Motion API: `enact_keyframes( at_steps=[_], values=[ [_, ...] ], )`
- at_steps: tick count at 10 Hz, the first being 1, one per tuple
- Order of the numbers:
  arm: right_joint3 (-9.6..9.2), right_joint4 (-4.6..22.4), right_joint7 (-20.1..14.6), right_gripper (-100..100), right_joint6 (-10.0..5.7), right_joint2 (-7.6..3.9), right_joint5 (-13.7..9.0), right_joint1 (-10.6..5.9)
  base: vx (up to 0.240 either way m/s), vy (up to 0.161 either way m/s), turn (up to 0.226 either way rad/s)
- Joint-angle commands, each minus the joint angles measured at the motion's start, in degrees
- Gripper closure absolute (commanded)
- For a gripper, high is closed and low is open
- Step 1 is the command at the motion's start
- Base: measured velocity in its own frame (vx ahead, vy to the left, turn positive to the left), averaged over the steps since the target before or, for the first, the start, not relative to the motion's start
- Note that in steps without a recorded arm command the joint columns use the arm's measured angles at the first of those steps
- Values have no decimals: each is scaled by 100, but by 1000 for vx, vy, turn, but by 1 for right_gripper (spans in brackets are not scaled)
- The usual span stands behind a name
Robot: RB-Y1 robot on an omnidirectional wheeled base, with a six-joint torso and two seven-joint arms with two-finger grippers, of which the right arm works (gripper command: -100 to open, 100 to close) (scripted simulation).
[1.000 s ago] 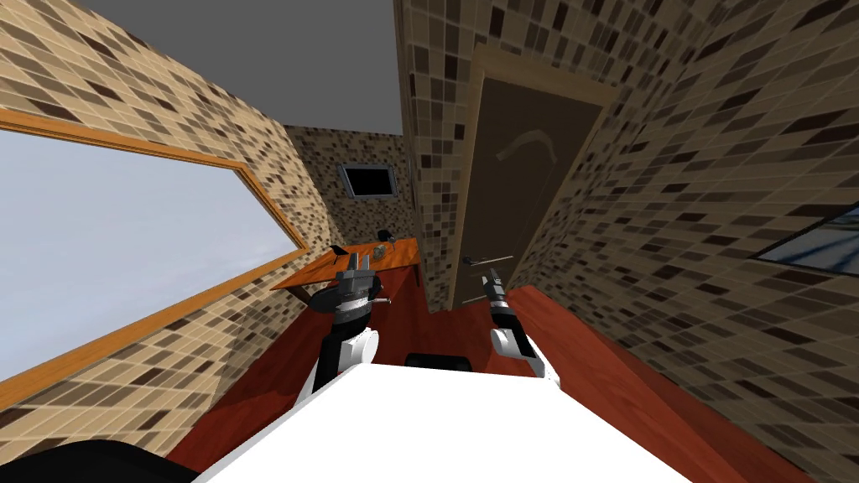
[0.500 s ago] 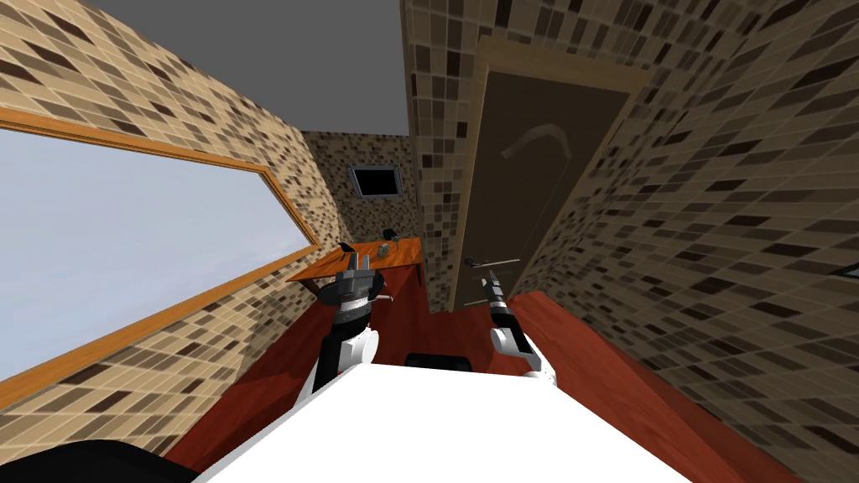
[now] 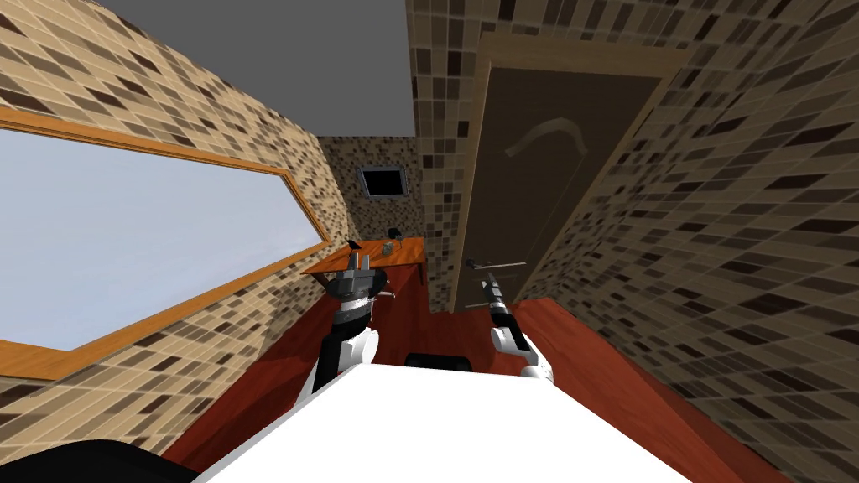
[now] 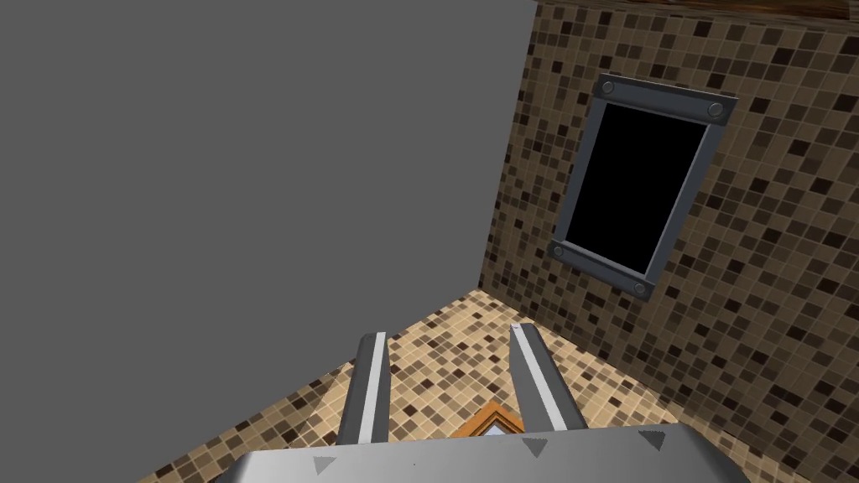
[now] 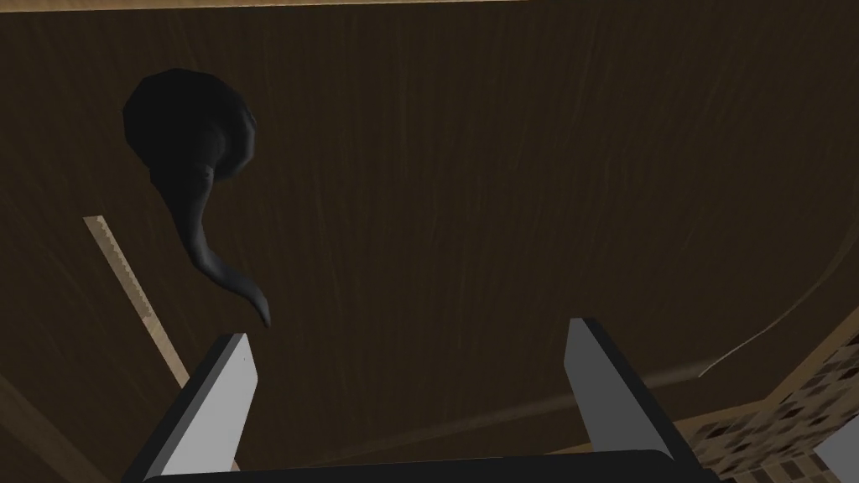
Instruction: Pull the door open
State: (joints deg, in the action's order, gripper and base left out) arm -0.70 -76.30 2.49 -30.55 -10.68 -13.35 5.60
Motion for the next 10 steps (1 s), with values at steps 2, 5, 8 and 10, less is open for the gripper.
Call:
enact_keyframes(
  at_steps=[2, 5, 8, 10],
  values=[
    [-12, 400, 33, -100, -93, -52, -62, -140, 5, -50, 79],
    [-18, 812, 72, -100, -166, -129, -148, -310, -1, -75, 125],
    [-27, 1353, 125, -100, -265, -233, -266, -543, -9, -116, 178],
    [-30, 1561, 143, -100, -298, -266, -304, -618, -28, -91, 126]
  ],
)
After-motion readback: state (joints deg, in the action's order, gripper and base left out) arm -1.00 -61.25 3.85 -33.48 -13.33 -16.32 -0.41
